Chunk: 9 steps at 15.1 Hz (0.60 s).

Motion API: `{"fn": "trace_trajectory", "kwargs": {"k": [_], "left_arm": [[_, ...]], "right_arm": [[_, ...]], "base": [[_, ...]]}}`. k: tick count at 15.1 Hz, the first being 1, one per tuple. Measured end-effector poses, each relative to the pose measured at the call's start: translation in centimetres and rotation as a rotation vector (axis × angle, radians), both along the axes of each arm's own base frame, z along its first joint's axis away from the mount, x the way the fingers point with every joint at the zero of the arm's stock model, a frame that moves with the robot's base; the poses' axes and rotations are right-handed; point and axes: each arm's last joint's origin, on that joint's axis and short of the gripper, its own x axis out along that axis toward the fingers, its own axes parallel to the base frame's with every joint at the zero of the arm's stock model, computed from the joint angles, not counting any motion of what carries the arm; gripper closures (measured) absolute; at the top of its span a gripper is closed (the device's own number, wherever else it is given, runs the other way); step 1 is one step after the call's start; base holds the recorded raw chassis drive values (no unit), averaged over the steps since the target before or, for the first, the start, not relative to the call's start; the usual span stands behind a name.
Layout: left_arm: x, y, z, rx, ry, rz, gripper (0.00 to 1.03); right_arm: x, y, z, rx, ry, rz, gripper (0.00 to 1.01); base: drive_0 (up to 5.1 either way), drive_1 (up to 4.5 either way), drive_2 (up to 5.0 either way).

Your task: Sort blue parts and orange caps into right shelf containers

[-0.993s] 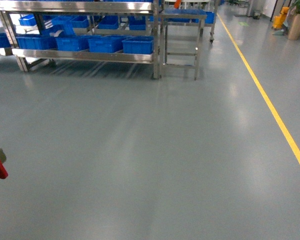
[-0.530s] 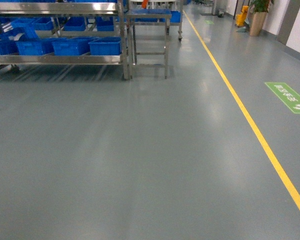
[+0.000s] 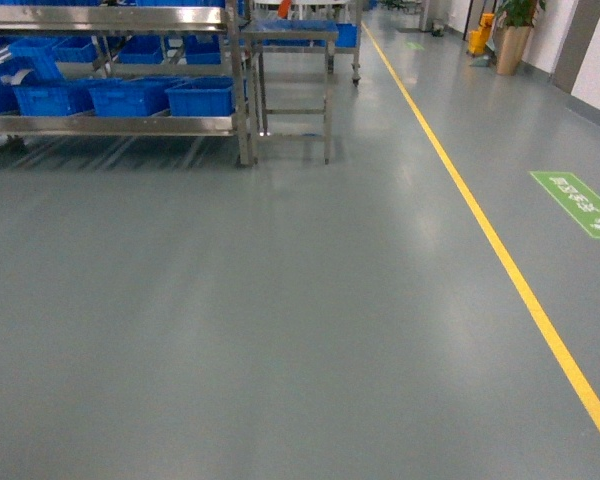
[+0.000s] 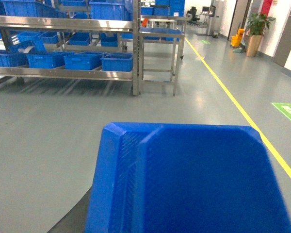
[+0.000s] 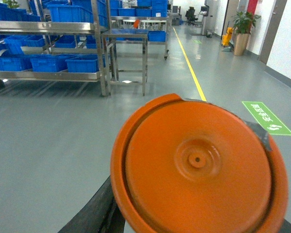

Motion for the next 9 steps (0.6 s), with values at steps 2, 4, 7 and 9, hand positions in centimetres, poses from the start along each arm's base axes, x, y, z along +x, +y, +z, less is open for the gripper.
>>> {"fn": "trace_trajectory", "kwargs": {"k": [2,4,7,9], "left_arm": [[0.00,0.00,0.06,0.000,-0.006,-0.001,0.60],[0.00,0.00,0.01,0.000,-0.002,0.000,0.60],[0.00,0.00,-0.02,0.000,0.002,0.000,0.60],[0.00,0.00,0.01,0.000,-0.001,0.000,0.60]], "right_arm": [[0.00,0.00,-0.02,0.000,0.002,0.000,0.57],[0.00,0.00,0.00,0.000,0.000,0.000,0.57],[0.00,0.00,-0.02,0.000,0.002,0.000,0.57],[0.00,0.00,-0.03,0.000,0.003,0.000,0.57]], "base": [[-0.1,4.22,-4.4],[0.0,4.27,-4.3],[-0.1,4.21,-4.4],[-0.1,4.22,-4.4]]}}
